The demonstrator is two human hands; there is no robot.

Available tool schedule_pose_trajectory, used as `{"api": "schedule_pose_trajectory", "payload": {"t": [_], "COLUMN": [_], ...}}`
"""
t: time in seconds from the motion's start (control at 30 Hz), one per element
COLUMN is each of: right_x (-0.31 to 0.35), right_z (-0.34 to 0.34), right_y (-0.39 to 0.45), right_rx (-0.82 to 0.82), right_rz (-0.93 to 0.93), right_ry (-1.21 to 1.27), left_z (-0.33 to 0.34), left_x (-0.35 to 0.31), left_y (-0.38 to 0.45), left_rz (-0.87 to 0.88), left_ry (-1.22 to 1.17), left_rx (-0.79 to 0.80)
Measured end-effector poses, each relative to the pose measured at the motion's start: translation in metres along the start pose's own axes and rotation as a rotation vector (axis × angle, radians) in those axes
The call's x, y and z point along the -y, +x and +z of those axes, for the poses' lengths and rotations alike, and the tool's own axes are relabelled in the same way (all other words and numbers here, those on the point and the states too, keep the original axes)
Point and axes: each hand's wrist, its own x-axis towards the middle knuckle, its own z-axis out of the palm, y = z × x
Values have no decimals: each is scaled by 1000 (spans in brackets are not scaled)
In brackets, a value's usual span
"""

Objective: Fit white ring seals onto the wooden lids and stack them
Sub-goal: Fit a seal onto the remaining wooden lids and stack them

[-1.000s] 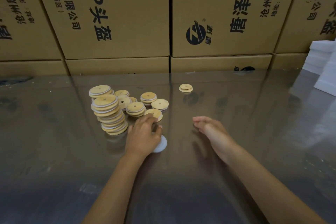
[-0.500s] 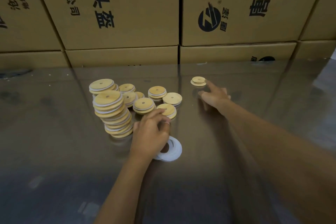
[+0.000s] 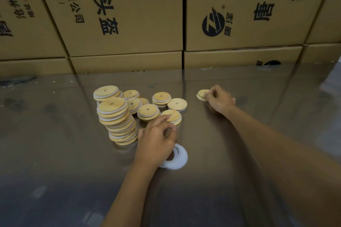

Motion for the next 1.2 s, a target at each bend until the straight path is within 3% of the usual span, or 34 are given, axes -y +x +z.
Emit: {"api": "schedule_pose_trajectory", "payload": {"t": [0.4, 0.53, 0.67, 0.77, 0.97, 1.2], "right_x": [-30, -31, -25, -23, -18, -15], "right_z": [-32, -40, -48, -52, -57, -47], "right_y": [-91, -120, -139, -146, -157, -172], "right_rx": [145, 116, 101, 117, 81, -14], "right_rz": [-114, -67, -165, -162, -234, -329], "right_ry": [307, 165, 41, 27, 219, -95], "left_z": [-9, -17, -33, -37, -35, -32], "left_x": [-16, -15, -9, -6, -12, -20], "left_y": [-21, -30, -26, -25, -26, -29], "left_rz": [-16, 32, -43, -51, -8, 27], "left_ry": [-26, 2, -168, -163, -60, 22], "left_rx": [26, 164, 318, 380, 310, 208]}}
